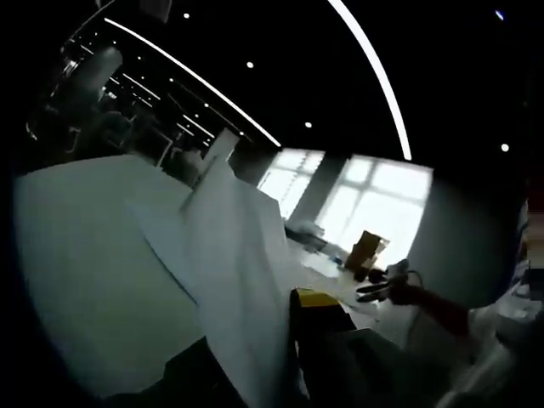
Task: Organize the stack of printing papers by aligning and flattening the scattered papers on the table
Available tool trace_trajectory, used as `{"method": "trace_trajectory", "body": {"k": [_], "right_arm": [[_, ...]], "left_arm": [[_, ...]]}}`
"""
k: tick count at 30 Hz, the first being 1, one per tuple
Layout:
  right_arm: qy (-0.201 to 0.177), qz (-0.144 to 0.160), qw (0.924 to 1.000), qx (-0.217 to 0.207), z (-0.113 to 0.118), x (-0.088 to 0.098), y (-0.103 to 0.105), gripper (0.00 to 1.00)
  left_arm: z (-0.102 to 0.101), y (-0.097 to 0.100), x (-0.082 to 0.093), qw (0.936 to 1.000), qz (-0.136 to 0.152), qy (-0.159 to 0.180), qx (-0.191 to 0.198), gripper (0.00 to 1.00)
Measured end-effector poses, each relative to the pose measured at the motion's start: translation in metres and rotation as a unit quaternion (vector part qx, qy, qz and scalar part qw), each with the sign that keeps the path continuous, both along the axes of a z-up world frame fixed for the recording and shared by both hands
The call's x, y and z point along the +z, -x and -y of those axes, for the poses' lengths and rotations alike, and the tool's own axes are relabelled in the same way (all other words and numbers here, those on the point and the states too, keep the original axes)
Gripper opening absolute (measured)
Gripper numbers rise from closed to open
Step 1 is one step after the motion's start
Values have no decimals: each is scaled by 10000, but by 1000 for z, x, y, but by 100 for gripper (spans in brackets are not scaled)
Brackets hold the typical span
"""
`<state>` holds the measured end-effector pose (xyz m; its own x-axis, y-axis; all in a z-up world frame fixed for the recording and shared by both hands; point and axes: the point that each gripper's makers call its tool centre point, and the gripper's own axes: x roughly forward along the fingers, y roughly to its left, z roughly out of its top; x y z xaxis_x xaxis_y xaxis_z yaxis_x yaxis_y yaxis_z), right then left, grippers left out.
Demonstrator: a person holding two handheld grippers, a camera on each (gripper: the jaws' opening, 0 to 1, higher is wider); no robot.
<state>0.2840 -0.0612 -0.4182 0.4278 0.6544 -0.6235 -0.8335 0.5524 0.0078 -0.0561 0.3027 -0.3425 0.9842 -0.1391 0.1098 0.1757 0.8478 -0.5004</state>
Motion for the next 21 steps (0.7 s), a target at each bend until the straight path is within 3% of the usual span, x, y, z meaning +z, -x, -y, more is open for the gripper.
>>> {"method": "trace_trajectory", "body": {"k": [21], "right_arm": [[35,-165,9998,-83,-3,-8,-18,89]], "left_arm": [[0,0,0,10000,-11,-60,-25,6]]}}
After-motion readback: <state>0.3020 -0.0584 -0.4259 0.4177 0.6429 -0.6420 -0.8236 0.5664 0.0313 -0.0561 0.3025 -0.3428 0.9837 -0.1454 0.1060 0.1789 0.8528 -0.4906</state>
